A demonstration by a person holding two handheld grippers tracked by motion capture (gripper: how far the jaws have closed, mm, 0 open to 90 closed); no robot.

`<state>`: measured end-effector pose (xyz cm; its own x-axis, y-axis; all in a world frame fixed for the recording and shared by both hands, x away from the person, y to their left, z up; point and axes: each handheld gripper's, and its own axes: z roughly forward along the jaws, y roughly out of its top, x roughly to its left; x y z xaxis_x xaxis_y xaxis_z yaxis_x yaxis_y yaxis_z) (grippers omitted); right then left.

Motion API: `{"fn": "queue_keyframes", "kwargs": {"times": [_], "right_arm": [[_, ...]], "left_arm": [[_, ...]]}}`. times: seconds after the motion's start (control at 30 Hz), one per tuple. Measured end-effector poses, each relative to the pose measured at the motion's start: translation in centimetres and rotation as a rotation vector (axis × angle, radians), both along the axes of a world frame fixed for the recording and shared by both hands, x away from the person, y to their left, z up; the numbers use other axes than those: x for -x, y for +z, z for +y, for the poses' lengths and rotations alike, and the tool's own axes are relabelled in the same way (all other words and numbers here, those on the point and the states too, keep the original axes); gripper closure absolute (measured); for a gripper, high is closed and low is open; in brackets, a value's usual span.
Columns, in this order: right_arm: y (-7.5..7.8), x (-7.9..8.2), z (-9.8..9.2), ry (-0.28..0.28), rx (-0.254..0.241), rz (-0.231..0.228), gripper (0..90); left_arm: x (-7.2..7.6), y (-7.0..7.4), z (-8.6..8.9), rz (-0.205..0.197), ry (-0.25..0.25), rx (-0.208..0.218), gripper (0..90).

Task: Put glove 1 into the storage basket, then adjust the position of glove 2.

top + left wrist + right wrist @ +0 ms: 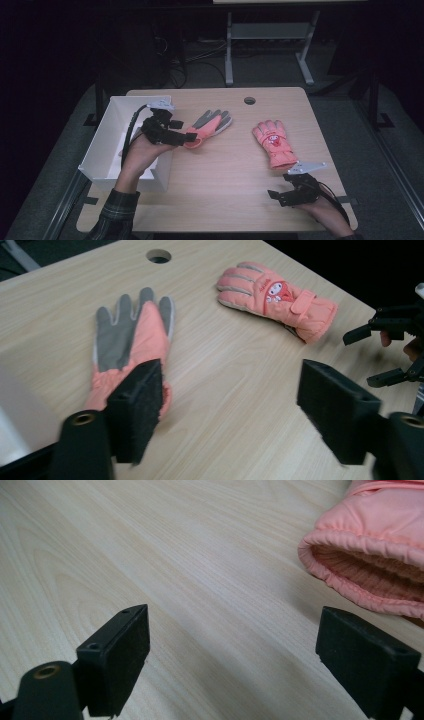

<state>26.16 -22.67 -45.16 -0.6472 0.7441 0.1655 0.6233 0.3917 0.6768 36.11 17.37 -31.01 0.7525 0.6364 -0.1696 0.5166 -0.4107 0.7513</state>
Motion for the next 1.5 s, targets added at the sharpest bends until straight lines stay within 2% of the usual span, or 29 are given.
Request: {"fn": "queue_keyframes", "kwargs": {"times": [0.2, 0.33, 0.4, 0.43, 0.53, 0.7, 0.97, 1.23, 1.4, 1.5], "right_arm": [[0.0, 0.0, 0.0, 0.01, -0.002, -0.006, 13.7], [0.0, 0.1, 0.1, 0.014, 0.005, -0.004, 13.7], [0.0, 0.1, 0.1, 0.014, -0.001, -0.003, 13.7], [0.0, 0.0, 0.1, 0.018, 0.005, -0.005, 13.7], [0.0, 0.0, 0.1, 0.019, 0.006, -0.005, 13.7], [0.1, 0.1, 0.0, 0.02, 0.002, -0.007, 13.7], [0.1, 0.1, 0.1, 0.026, -0.003, -0.007, 13.7], [0.1, 0.0, 0.0, 0.029, -0.007, -0.006, 13.8], [0.1, 0.1, 0.0, 0.028, -0.004, -0.001, 13.9], [0.1, 0.1, 0.0, 0.029, -0.012, -0.002, 13.9]], "left_arm": [[-0.5, -0.5, -2.4, 0.0, -0.031, -0.026, 50.9], [-1.4, -1.0, -3.5, 0.008, -0.018, -0.024, 70.4], [-1.9, -1.4, -4.0, 0.013, -0.013, -0.051, 78.1], [-2.1, -1.6, -4.3, 0.019, -0.005, -0.058, 86.9], [-2.7, -2.1, -5.1, 0.025, 0.013, -0.089, 89.5], [-3.6, -3.1, -6.8, 0.002, 0.039, -0.122, 89.6], [-6.6, -5.7, -7.9, -0.004, 0.117, -0.152, 89.6], [-9.6, -8.3, -7.5, 0.003, 0.204, -0.192, 89.7], [-11.2, -9.2, -7.1, 0.009, 0.252, -0.182, 89.7], [-12.0, -9.7, -7.0, 0.013, 0.278, -0.196, 89.7]]}}
